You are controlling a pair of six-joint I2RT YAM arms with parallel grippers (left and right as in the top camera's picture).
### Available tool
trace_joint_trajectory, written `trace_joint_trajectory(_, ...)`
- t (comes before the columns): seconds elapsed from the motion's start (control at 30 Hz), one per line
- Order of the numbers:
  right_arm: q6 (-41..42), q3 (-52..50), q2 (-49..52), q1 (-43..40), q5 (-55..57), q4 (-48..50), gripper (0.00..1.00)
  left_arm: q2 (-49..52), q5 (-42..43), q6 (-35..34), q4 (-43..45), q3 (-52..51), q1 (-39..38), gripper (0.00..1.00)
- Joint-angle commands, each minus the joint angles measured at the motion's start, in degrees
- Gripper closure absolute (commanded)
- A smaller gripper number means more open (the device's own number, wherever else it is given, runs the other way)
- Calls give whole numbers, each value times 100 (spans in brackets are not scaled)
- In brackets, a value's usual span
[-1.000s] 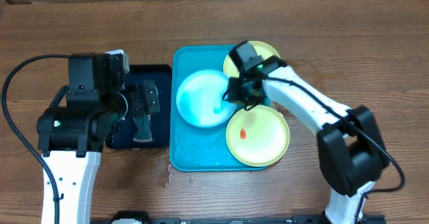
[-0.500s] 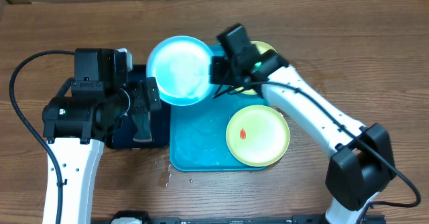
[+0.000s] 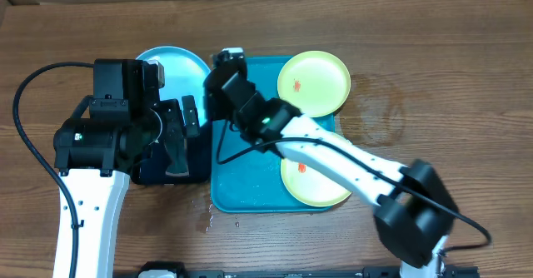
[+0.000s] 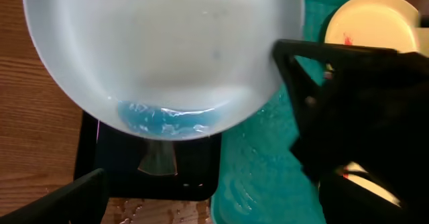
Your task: Clean dirty plates on tray and stack at the side
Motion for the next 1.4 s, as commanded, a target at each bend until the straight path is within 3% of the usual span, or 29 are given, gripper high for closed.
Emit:
trace_joint_trajectory(0.0,-562,103,326,96,719,494,96,42,17,68,4,48,-2,0)
trace_joint_trajectory(0.43,-3899,105,354,127,901,2855,96,42,17,68,4,48,-2,0)
trace_joint_trajectory(1.1,-4612,105,352,131,699,4946,96,42,17,68,2,48,-2,0)
trace_joint_trajectory(1.37,-5639,105,293,243,682,5484,96,42,17,68,4,48,-2,0)
